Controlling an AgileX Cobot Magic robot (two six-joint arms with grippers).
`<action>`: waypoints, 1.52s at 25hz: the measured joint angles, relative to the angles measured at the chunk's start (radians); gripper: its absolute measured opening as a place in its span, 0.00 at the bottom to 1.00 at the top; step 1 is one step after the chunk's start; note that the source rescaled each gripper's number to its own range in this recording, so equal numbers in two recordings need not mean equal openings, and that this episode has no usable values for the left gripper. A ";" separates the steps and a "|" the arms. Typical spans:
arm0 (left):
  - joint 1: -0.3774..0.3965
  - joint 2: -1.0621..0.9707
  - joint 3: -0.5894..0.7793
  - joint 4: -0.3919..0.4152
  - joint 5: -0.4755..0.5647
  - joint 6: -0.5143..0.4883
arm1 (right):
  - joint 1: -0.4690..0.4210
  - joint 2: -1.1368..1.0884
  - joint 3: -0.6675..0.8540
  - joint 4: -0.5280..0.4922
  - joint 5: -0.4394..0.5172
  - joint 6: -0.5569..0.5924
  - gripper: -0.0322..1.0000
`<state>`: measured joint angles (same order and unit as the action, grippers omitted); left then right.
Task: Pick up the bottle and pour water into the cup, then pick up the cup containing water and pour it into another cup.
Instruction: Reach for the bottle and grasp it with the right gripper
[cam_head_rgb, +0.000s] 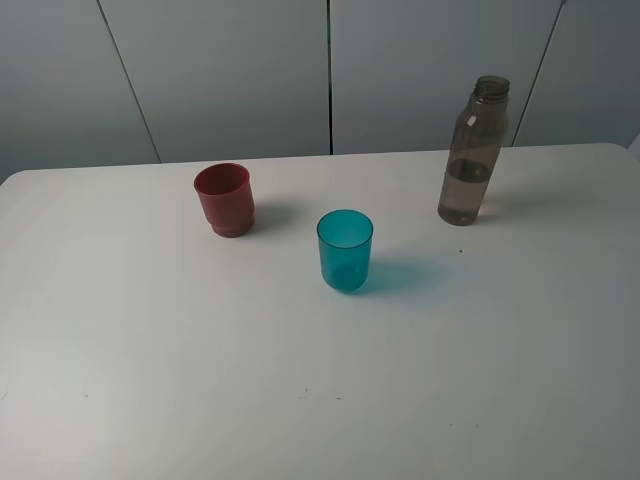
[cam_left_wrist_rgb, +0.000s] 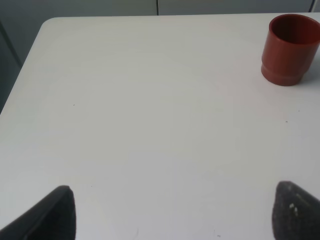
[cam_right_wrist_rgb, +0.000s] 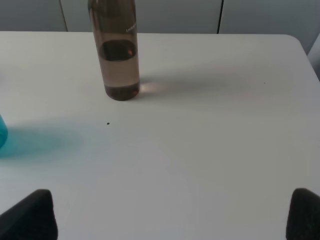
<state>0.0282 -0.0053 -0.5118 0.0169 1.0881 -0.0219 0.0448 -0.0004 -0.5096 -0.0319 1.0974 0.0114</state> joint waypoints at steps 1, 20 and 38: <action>0.000 0.000 0.000 0.000 0.000 0.000 | 0.000 0.000 0.000 0.000 0.000 0.000 0.99; 0.000 0.000 0.000 0.000 0.000 0.000 | 0.000 0.000 0.000 0.000 0.000 0.000 0.99; 0.000 0.000 0.000 0.000 0.000 0.000 | 0.000 0.000 0.000 0.000 0.000 0.000 0.99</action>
<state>0.0282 -0.0053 -0.5118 0.0169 1.0881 -0.0215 0.0448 -0.0004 -0.5096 -0.0319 1.0974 0.0114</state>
